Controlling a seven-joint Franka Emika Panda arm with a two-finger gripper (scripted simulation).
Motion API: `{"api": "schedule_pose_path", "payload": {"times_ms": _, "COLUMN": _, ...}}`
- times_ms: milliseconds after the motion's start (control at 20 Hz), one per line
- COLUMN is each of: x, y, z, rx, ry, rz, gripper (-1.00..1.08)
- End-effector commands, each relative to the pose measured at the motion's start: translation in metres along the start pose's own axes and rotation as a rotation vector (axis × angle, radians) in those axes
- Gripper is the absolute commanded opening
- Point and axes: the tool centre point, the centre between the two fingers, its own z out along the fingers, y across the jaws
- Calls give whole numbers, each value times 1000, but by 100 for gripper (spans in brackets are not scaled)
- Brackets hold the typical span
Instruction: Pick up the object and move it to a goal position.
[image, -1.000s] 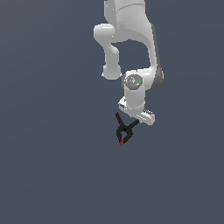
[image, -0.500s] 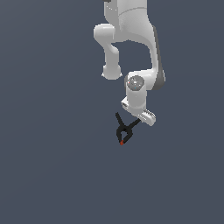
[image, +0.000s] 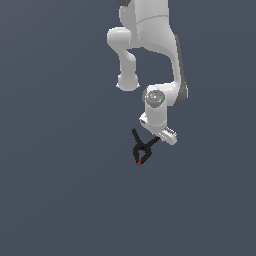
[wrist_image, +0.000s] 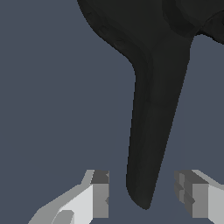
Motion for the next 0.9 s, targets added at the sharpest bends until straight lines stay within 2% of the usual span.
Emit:
{"api": "schedule_pose_path", "payload": {"times_ms": 0, "x": 0, "y": 0, "z": 8, "rx": 0, "ry": 0, "rz": 2, "gripper": 28}}
{"api": "schedule_pose_path", "payload": {"times_ms": 200, "x": -1, "y": 1, "z": 13, "rx": 0, "ry": 0, "rz": 3, "gripper": 28}}
{"api": "schedule_pose_path", "payload": {"times_ms": 250, "x": -1, "y": 1, "z": 13, "rx": 0, "ry": 0, "rz": 3, "gripper": -100}}
{"api": "schedule_pose_path", "payload": {"times_ms": 850, "x": -1, "y": 0, "z": 12, "rx": 0, "ry": 0, "rz": 3, "gripper": -100}}
